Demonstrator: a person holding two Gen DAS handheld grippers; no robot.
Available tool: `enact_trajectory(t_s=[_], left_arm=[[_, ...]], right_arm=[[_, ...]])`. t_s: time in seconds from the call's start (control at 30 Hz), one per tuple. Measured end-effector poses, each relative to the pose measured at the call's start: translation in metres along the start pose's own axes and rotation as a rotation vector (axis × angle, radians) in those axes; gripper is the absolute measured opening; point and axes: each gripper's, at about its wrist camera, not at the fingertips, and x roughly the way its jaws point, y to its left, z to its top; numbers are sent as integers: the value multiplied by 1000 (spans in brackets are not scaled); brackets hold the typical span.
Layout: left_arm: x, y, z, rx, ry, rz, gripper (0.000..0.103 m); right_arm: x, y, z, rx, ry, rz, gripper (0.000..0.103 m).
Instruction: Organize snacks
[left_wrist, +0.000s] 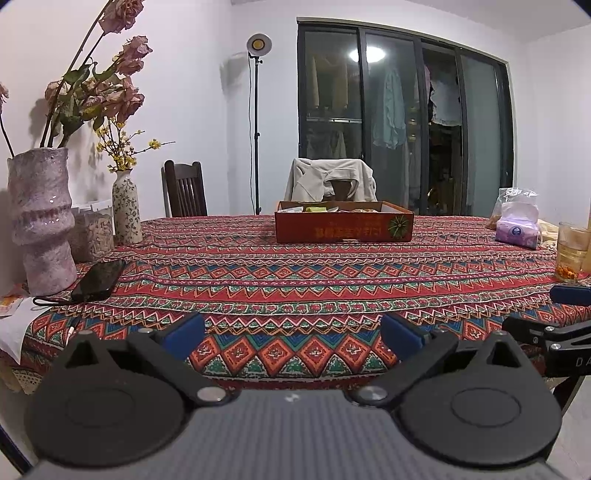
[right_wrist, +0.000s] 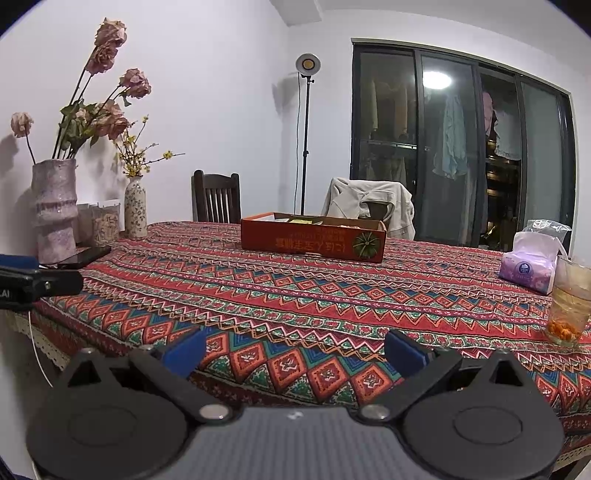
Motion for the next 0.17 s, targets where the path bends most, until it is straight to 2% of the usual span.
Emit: enact_trajectory(t_s=[0.17], left_arm=[[1,-1,1,-5,4,-6,103]], right_arm=[[0,0,0,1,1,1,103]])
